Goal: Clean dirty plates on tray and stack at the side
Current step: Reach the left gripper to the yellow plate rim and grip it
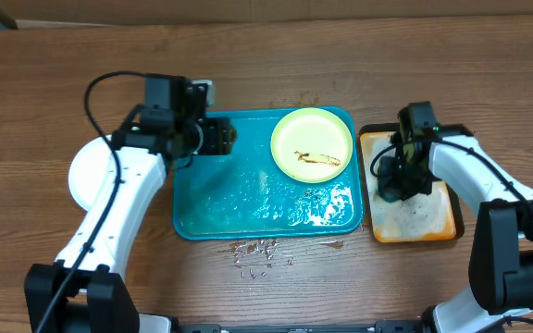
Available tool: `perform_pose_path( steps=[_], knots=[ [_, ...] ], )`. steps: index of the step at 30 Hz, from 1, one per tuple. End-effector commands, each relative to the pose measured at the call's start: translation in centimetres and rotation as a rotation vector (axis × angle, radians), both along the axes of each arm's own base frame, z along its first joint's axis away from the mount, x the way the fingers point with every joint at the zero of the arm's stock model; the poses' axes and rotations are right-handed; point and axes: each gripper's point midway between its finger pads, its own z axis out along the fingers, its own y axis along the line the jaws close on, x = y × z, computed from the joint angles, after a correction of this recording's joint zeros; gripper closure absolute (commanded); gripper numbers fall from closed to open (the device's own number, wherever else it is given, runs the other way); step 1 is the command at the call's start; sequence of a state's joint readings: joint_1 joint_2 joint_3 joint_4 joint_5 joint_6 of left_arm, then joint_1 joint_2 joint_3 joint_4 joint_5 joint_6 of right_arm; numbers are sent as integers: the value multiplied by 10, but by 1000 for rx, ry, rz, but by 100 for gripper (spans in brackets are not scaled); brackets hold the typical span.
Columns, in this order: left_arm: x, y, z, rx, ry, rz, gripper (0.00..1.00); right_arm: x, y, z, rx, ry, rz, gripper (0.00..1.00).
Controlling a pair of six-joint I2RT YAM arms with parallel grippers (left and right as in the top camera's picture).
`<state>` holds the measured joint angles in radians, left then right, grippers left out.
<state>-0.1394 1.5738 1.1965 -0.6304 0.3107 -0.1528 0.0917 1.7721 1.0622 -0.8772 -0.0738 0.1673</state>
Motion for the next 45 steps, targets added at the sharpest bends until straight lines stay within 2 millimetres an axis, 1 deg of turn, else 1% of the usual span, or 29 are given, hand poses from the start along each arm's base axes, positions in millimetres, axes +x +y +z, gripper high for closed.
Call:
perform_pose_path(
  steps=[1,4,6,9,12,14,18,21,25,27,28,31,34,39,41,45],
  knots=[
    [6,-21,8,8,-54,-64,34,-12,-3,-13,-6,14,-26,96],
    [8,-35,5,3,-66,-93,34,-11,-3,-22,-1,-12,-59,96],
    [9,-42,-1,4,-57,-109,34,0,-2,-23,6,-59,-72,96],
    [8,-50,-18,7,-20,-127,34,18,0,-20,18,-133,-72,96],
    [6,-57,-34,13,17,-143,35,26,1,-18,22,-165,-72,96],
    [6,-61,-43,16,32,-153,35,25,1,-19,21,-161,-72,96],
    [9,-69,-54,11,40,-170,34,16,0,-18,18,-127,-72,96],
    [10,-76,-56,-17,42,-173,33,16,0,-7,18,-132,-71,96],
    [14,-85,-60,-36,29,-194,33,28,1,26,26,-203,-71,96],
    [16,-89,-65,-37,26,-200,33,30,1,43,30,-233,-71,96],
    [19,-92,-68,-38,19,-205,33,30,1,56,33,-254,-71,96],
    [25,-97,-72,-42,-3,-212,31,23,1,71,35,-270,-71,96],
    [36,-101,-74,-51,-43,-213,32,11,0,76,32,-244,-72,96],
    [58,-107,-74,-68,-132,-212,32,-2,-1,74,25,-192,-68,96],
    [65,-110,-77,-72,-159,-211,31,-4,-2,73,24,-184,-68,96],
    [73,-113,-88,-75,-179,-211,31,-4,-2,73,24,-183,-69,96]
  ],
)
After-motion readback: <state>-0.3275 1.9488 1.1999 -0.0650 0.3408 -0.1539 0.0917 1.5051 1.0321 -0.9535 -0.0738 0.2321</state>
